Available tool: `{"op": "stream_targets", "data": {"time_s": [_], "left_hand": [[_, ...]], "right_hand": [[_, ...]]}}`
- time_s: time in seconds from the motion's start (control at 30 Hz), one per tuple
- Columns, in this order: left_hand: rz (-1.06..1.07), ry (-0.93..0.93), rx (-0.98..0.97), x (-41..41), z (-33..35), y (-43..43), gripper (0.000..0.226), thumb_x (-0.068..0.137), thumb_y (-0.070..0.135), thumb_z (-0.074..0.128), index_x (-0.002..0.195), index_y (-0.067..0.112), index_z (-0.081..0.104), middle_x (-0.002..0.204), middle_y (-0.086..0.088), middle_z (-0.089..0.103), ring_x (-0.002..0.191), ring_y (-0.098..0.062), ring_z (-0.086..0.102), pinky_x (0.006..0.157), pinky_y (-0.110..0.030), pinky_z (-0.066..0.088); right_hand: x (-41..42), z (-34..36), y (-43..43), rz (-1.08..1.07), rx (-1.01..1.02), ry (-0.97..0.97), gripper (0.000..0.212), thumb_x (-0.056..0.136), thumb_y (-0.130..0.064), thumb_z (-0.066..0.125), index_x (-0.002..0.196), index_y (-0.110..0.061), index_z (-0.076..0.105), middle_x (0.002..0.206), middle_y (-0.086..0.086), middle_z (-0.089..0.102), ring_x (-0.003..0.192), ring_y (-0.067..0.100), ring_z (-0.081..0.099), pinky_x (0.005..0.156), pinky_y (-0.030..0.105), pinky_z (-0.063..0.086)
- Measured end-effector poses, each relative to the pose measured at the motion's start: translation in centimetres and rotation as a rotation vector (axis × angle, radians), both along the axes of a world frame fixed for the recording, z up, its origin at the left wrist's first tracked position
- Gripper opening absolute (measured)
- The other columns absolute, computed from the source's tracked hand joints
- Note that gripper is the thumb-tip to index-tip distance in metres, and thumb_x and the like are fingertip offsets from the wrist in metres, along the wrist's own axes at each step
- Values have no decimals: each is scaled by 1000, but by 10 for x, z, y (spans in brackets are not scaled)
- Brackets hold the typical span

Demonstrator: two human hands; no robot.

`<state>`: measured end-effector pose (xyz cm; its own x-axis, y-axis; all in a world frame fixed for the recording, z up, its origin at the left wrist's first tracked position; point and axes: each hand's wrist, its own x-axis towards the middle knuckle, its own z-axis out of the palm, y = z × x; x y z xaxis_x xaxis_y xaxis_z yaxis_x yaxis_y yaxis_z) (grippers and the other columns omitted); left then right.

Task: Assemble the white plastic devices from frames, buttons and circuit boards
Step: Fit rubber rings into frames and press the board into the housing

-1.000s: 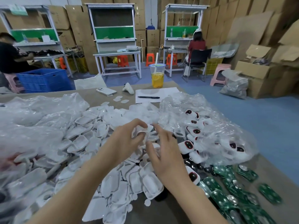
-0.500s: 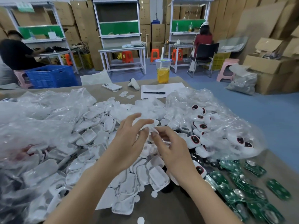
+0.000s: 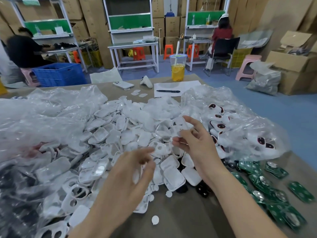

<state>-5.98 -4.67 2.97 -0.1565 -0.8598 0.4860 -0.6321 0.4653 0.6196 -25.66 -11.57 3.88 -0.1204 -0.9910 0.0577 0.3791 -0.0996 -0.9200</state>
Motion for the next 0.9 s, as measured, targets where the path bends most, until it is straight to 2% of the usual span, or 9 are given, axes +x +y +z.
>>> {"op": "stream_targets", "data": {"time_s": [0.1, 0.17, 0.27, 0.4, 0.53, 0.63, 0.77, 0.83, 0.9], "left_hand": [[-113, -275, -119, 5, -18, 12, 29, 94, 60, 51, 119, 46, 55, 103, 27, 58, 107, 5, 53, 92, -22, 39], [-196, -473, -210, 8, -28, 13, 38, 93, 66, 51, 119, 40, 58, 107, 20, 58, 103, -4, 54, 93, -28, 37], [-202, -608, -292, 6, -32, 8, 42, 88, 66, 55, 112, 34, 67, 110, 8, 62, 102, -13, 51, 91, -29, 35], [-125, -557, -198, 1, -23, 1, 43, 93, 63, 49, 113, 31, 69, 119, 9, 60, 111, -14, 53, 97, -29, 35], [19, -264, -156, 9, -13, 2, 35, 103, 56, 41, 115, 34, 64, 118, 20, 54, 115, -3, 46, 90, -24, 42], [243, -148, -164, 32, 3, -6, 26, 102, 41, 49, 115, 26, 66, 115, 16, 56, 112, -7, 49, 91, -14, 39], [624, -175, -49, 96, 24, -15, 25, 100, 17, 49, 120, 14, 64, 119, -5, 59, 113, -27, 51, 92, -46, 48], [762, -223, -48, 129, 33, -18, 27, 99, 8, 47, 118, 8, 65, 119, -16, 61, 111, -35, 51, 94, -50, 45], [797, -274, 33, 153, 44, -30, 29, 97, 4, 46, 117, 7, 67, 121, -19, 62, 110, -39, 53, 94, -51, 44]], "right_hand": [[-3, -2, -2, 27, 47, -56, 36, 97, 5, 53, 117, -23, 65, 81, 6, 63, 70, 19, 73, 69, 25, 60], [-4, -3, -2, 54, 46, -70, 40, 98, 7, 50, 117, -24, 65, 69, -2, 64, 71, 18, 73, 70, 25, 60], [-4, -3, -2, 79, 47, -86, 44, 98, 8, 48, 117, -26, 68, 65, -6, 65, 73, 16, 72, 69, 25, 59], [7, -3, -1, 132, 103, -123, 45, 95, 10, 45, 114, -20, 73, 65, -4, 63, 63, 11, 63, 65, 23, 58], [22, 3, 1, 213, 119, -232, 29, 91, 5, 54, 101, -15, 73, 67, -1, 56, 57, 8, 54, 55, 19, 50], [28, 4, 4, 218, 46, -183, 26, 91, -6, 68, 114, -17, 71, 71, -4, 56, 60, 7, 51, 57, 16, 47], [41, 5, 9, 217, -27, -97, 18, 89, -25, 70, 106, -22, 77, 71, -5, 59, 61, 9, 53, 58, 18, 47], [52, 8, 11, 218, -38, -103, 18, 95, -33, 66, 98, -21, 79, 76, -4, 64, 63, 12, 56, 58, 21, 49], [65, 11, 10, 225, -33, -95, 24, 101, -35, 58, 106, -17, 74, 79, -2, 66, 64, 14, 58, 57, 23, 50]]}}
